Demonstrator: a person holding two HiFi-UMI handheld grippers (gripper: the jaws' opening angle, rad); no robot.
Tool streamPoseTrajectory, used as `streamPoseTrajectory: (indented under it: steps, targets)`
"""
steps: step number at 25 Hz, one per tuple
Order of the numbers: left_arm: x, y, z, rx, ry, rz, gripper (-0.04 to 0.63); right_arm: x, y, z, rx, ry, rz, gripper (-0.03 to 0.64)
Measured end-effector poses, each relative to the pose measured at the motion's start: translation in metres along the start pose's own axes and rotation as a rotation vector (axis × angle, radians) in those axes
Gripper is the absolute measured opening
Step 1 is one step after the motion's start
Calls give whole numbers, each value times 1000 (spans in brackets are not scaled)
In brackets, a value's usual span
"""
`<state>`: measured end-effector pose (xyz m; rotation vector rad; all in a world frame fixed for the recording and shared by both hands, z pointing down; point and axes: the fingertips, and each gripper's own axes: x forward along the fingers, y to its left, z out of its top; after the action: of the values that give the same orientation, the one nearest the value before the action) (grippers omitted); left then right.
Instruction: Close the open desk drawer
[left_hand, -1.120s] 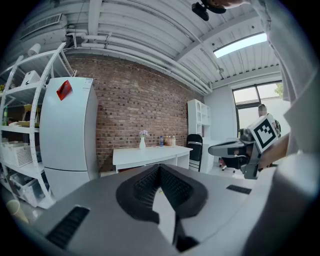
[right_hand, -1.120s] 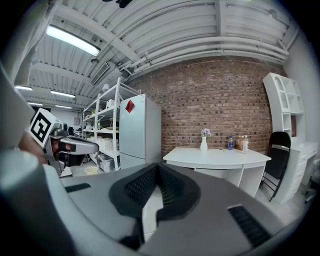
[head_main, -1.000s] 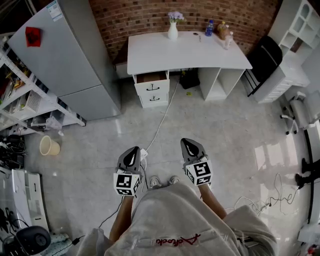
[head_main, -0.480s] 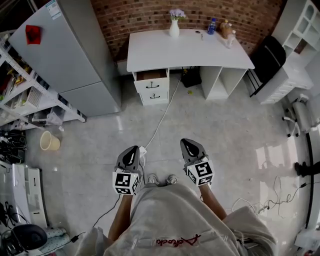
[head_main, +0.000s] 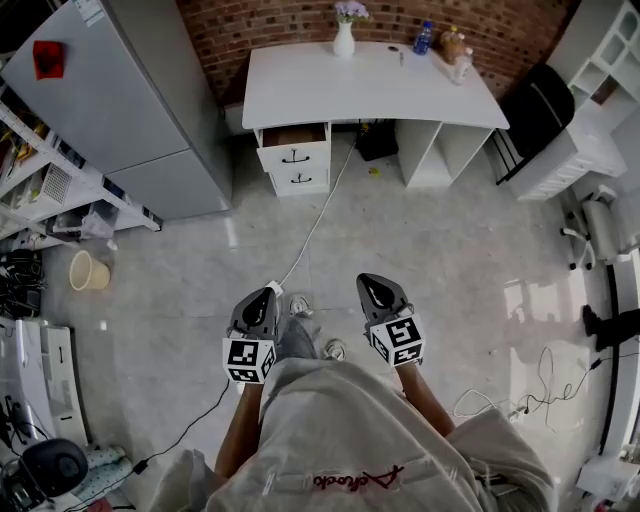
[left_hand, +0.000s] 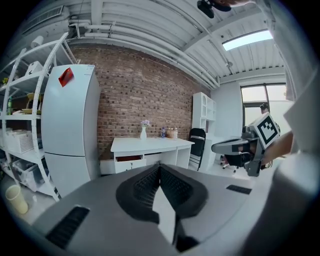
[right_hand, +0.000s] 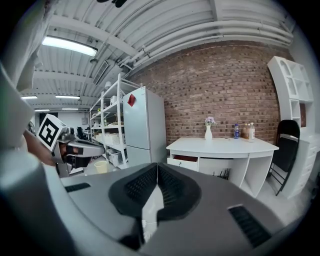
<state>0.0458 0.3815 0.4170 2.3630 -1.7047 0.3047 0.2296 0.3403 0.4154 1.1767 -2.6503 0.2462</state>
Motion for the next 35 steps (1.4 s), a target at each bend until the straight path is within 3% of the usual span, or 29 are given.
streamPoseTrajectory:
  steps: [9,14,20,29,35]
  targets:
    - [71,55,-12,-26,39,-18,13,90,-22,12,-32,39,12,18]
    - [132,101,7,-1,57,-31,14,161,-37,26,-40,82,44,18]
    - [192,166,31,-22,62,-29,13,241,-51,49,-58,124,75,18]
    - [284,245,84,8,20,-77,14,349,-110,110,-85,77,-8,18]
    - [338,263,115,62,17,-121,14,390,-148,131,-72,64,-36,18]
